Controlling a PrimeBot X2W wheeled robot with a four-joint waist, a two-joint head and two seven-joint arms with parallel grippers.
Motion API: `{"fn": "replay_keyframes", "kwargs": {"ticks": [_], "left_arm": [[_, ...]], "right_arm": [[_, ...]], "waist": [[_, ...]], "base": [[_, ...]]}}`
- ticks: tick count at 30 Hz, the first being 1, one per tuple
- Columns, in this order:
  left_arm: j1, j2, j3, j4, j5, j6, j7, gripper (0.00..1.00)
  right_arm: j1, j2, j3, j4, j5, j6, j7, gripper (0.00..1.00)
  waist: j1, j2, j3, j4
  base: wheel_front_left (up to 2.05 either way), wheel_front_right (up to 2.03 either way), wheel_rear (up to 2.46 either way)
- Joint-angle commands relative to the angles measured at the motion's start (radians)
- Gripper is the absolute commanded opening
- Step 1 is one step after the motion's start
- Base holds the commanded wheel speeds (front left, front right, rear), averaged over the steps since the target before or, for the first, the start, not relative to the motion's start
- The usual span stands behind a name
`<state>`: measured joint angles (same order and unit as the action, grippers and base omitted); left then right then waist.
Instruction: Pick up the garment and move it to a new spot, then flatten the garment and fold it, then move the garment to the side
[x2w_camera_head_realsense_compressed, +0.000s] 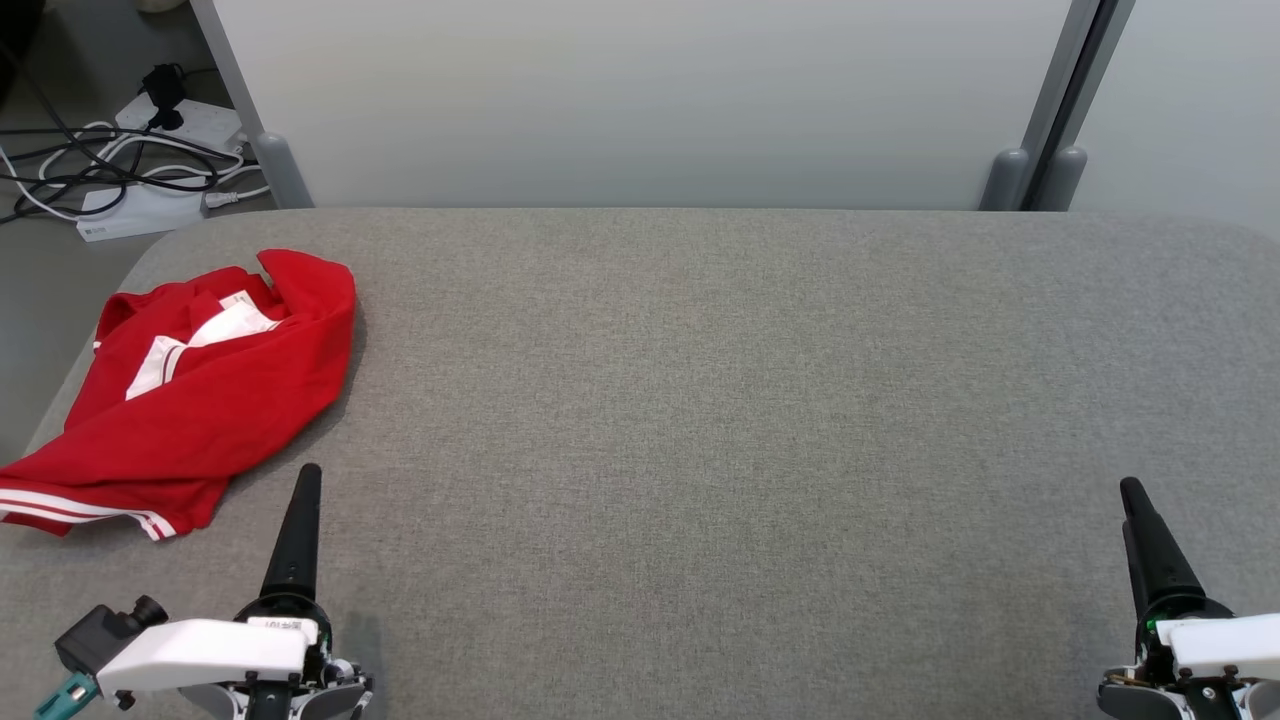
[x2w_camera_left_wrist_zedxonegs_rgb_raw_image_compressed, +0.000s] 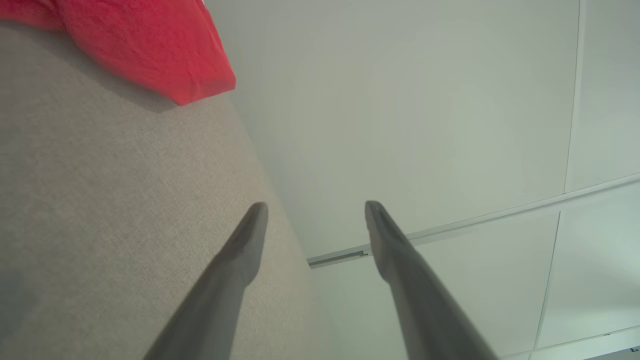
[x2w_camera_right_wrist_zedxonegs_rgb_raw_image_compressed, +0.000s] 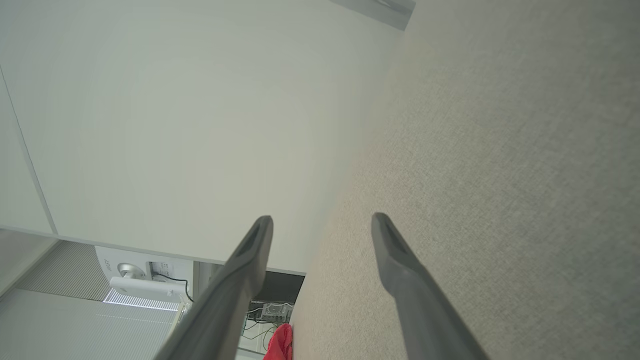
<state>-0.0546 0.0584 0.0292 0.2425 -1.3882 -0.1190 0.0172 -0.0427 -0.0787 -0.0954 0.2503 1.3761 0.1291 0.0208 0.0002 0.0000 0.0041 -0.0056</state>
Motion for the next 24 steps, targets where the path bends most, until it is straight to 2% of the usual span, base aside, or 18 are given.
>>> {"fn": "replay_keyframes", "kwargs": {"ticks": [1, 13, 24], "left_arm": [[-0.058, 0.019, 0.004, -0.035, 0.029, 0.001, -0.006, 1.00], [-0.060, 0.030, -0.032, -0.085, 0.294, 0.028, -0.042, 1.00], [-0.059, 0.050, -0.070, -0.084, 0.475, 0.048, -0.075, 1.00]], "right_arm": [[-0.049, -0.025, -0.002, -0.039, -0.029, 0.001, -0.013, 1.00], [-0.041, -0.032, 0.004, -0.102, -0.326, 0.001, -0.048, 1.00], [-0.021, -0.045, 0.018, -0.127, -0.523, 0.001, -0.081, 1.00]], "waist": [[-0.0002, 0.0000, 0.000, 0.000], [-0.0002, 0.0000, -0.005, -0.003], [-0.0002, 0.0000, -0.010, -0.004]], "base": [[0.00, 0.00, 0.00], [0.00, 0.00, 0.00], [0.00, 0.00, 0.00]]}}
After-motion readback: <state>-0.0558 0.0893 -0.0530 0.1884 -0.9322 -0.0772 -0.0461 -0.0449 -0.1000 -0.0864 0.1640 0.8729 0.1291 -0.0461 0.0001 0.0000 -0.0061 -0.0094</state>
